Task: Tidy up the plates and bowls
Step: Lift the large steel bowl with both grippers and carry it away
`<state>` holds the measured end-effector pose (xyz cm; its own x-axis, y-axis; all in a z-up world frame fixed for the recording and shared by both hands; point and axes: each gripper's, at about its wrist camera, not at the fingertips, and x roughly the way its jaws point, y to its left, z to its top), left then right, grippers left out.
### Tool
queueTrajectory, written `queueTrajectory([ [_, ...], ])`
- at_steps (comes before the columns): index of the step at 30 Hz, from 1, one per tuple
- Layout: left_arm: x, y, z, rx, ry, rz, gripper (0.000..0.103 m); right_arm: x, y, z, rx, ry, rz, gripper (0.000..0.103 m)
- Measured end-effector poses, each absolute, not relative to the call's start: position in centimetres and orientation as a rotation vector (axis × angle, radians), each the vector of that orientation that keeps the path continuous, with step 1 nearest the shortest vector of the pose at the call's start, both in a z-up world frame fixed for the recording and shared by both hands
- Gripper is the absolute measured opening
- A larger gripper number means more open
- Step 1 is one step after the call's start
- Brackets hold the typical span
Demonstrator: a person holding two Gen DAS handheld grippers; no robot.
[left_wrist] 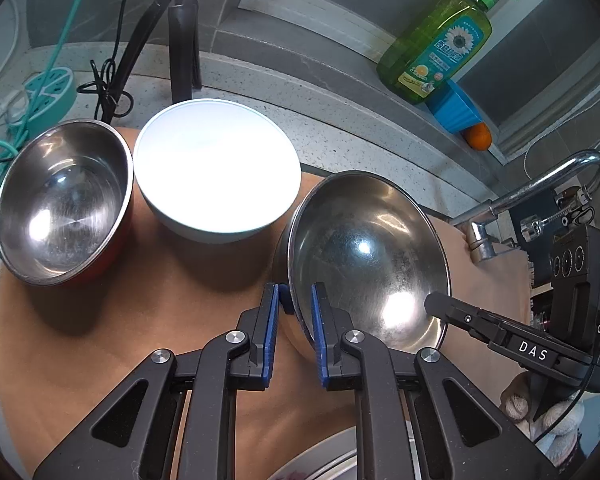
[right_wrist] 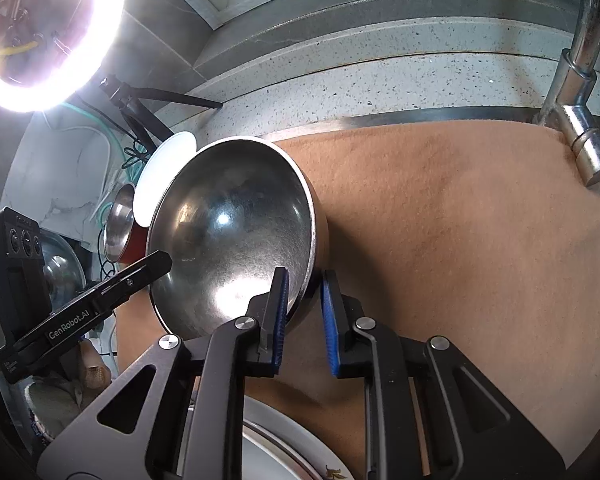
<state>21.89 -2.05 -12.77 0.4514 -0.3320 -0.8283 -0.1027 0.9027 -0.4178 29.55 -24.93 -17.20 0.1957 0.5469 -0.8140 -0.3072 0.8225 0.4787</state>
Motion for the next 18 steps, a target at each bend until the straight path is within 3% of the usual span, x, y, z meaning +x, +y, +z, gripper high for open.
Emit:
queueTrajectory([
  [18,19.4,-1.7,-11.0,-0.444,1.054,-0.154,0.014,27.2,-25.8,-14.6,0.217,1.186,0.644,0.017],
])
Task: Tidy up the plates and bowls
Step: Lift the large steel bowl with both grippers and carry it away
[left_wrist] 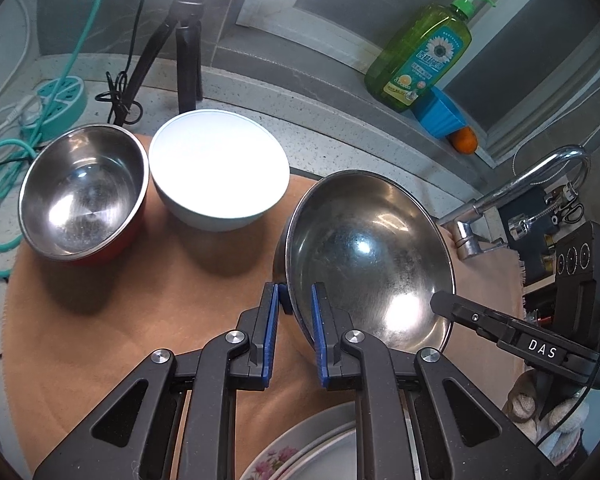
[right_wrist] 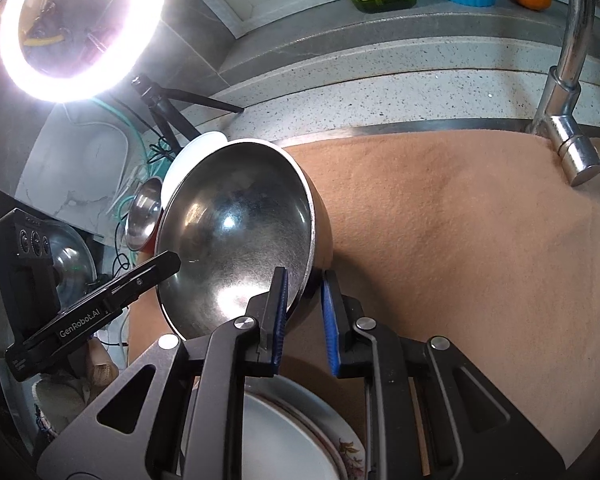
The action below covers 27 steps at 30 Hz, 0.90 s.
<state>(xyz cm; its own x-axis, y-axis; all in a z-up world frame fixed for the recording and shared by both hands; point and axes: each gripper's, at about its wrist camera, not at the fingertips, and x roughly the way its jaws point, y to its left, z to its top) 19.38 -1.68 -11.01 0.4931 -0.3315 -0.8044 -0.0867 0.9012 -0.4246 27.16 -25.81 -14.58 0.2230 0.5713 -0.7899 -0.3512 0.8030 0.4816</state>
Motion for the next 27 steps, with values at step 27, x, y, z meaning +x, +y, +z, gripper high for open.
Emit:
queueTrajectory([
  [27,9.7,5.0,-8.9,-0.486,0.964,-0.041,0.014,18.2,-18.7,-13.3,0.135,1.184,0.819,0.018],
])
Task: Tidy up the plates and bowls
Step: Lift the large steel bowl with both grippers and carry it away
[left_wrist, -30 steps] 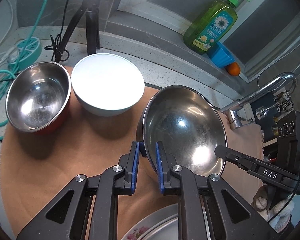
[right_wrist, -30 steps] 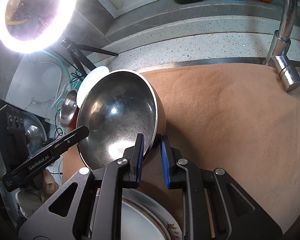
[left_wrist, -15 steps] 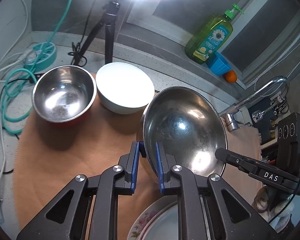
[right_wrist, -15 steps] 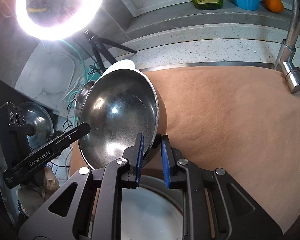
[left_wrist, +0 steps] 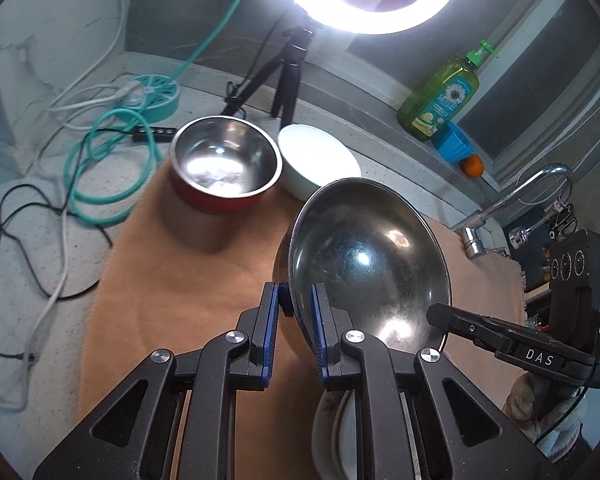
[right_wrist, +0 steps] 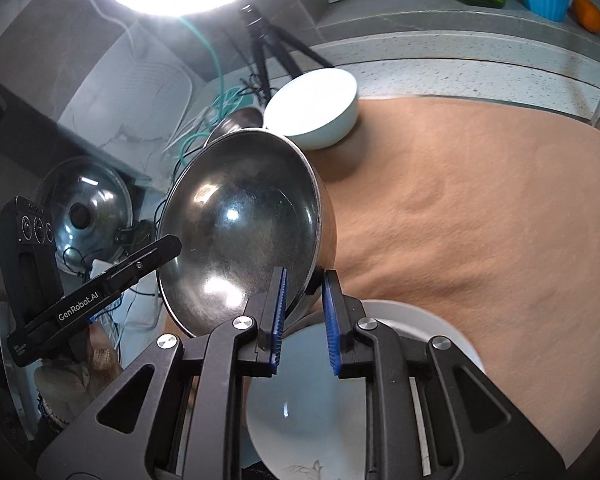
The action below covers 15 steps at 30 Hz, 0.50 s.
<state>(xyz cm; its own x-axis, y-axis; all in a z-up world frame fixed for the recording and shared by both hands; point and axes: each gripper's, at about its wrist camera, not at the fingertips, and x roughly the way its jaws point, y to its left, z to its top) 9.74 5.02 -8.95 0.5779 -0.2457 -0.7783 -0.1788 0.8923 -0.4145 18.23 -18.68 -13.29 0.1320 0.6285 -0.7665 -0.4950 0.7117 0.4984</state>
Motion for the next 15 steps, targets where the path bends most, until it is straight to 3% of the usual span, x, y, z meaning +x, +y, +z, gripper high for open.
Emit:
queueTrajectory([
  [15,3.7,8.6,-11.1,-0.558,0.989,0.057,0.014,13.3,-14.6,-14.7,0.039,1.257,0.909,0.019],
])
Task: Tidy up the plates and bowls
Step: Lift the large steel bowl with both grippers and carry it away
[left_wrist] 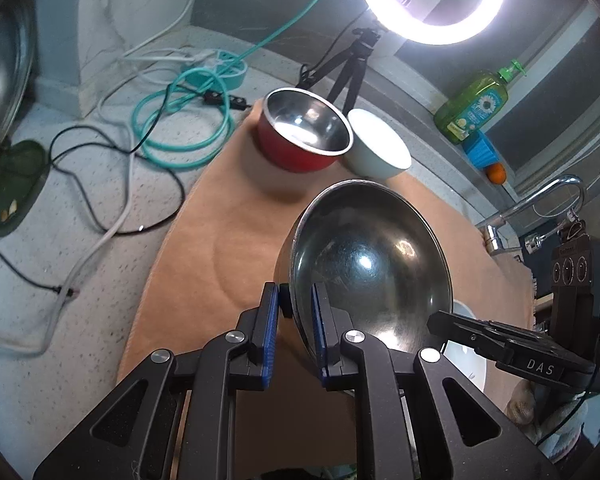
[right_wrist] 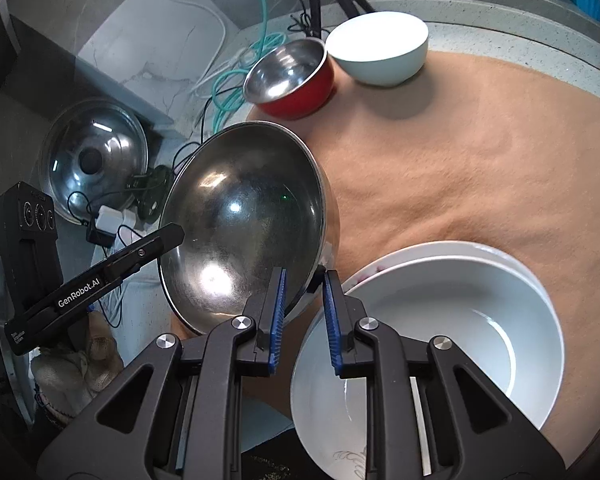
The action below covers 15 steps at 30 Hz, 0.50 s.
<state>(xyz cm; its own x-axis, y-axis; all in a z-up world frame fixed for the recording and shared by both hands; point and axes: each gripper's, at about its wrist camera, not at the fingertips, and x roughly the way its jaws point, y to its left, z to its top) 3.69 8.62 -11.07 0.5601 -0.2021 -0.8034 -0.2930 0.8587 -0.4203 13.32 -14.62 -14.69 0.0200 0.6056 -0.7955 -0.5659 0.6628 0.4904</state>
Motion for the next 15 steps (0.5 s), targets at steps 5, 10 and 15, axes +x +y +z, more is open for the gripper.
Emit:
queueTrajectory([
  [5,2.6,9.0,-11.7,-0.566,1.002,0.075,0.014,12.7,-13.9,-15.4,0.021,1.278,0.919,0.019],
  [10,1.8,9.4,-12.2,-0.586,1.008,0.089,0.014,12.1,-13.4,-16.0,0.008,1.297,0.927,0.019],
  [15,1.3,9.7,-12.8,-0.596,1.022,0.096,0.014,11.7,-13.0,-16.5,0.002,1.314,0.934,0.020],
])
